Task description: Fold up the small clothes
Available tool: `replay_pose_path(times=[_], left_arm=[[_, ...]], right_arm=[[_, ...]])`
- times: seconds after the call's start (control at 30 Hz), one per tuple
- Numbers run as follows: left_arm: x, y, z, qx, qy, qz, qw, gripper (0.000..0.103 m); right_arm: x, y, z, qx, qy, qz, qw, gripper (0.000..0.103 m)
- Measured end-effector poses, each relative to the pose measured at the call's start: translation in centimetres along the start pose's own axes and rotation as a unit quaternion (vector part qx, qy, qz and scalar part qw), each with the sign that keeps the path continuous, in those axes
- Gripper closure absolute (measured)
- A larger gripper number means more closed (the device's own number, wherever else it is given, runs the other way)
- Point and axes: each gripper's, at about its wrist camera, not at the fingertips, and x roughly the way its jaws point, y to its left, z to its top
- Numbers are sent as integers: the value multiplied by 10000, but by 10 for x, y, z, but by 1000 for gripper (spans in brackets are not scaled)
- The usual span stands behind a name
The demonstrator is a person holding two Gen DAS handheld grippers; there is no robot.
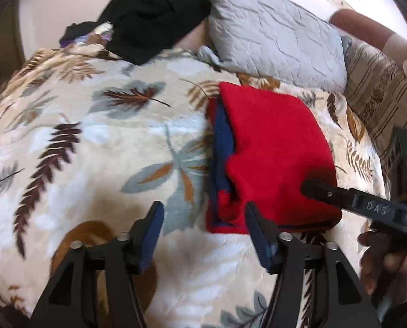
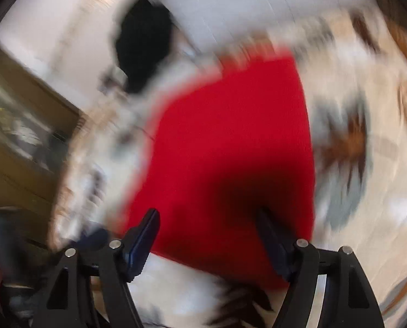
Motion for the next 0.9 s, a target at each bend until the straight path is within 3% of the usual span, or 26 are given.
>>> replay_pose_path(times=[0.2,0.4,0.53,0.9], left_arm=[[-41,7,0,-136,-467,284,9984,31],[-61,-5,-4,-71,-572,321,9978,28],[-68,-12,-5,40,-652,460,9968,24],[-70,-21,-2,270,-670,671,9951,20]], right_arm=[[-70,47,-31,-719,-970,-523,9913,24],[-92,62,-73,-1243,-1020,-1043,9815,24],[-101,61,-89,-1298,-994,-1120,9802,24],[-105,58,-86,-1218,-981,-1547,9755,24]])
